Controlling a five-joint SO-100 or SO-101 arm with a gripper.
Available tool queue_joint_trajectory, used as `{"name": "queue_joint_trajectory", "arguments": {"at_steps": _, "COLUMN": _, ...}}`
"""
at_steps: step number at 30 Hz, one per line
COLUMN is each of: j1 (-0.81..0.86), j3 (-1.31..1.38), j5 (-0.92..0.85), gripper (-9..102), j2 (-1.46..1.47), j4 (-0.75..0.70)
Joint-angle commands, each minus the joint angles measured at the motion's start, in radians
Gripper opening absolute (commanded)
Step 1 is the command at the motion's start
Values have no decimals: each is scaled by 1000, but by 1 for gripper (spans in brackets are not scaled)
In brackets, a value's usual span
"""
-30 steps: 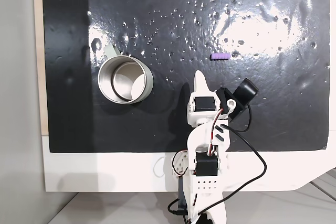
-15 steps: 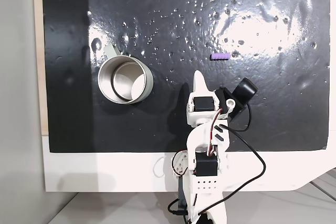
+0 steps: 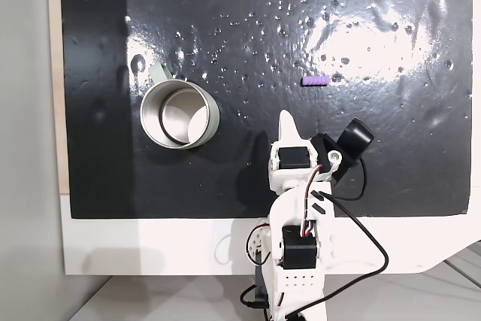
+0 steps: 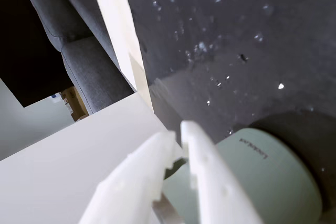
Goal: Grasp a pengrip and put it in the cup.
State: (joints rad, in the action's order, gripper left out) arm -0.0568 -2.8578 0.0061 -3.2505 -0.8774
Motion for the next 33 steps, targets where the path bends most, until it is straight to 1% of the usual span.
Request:
{"name": "queue_joint_trajectory", "arguments": {"at_steps": 1, "j1": 52, "j3": 206, "j5": -15, "gripper": 0, "j2": 169, "j4": -14}}
{"name": "queue_joint_trajectory", "arguments": {"at_steps": 4, "j1": 86, "j3": 377, "j5": -17, "gripper": 2, "j2": 362, "j4": -51}}
{"name": "queue_joint_trajectory", "arguments": {"at_steps": 12, "j1": 137, "j3": 718, "j5": -14, "gripper": 22, "j2": 710, "j4": -206}}
{"name": "queue_joint_trajectory", "arguments": {"at_steps": 14, "j1": 143, "j3": 776, "j5": -11, "gripper": 24, "j2": 781, "j4": -247}}
{"name": "queue_joint_trajectory", "arguments": {"at_steps": 19, "j1": 156, "j3": 933, "j5": 0, "gripper": 26, "j2": 960, "j4": -374}}
{"name": "queue_joint_trajectory", "arguments": {"at_steps": 27, "j1": 193, "j3": 1279, "j5": 15, "gripper": 27, "j2": 1295, "j4": -611}}
{"name": "queue_joint_trajectory", "arguments": {"at_steps": 33, "j1": 242, "j3": 1430, "j5": -20, "gripper": 27, "j2": 1488, "j4": -680}}
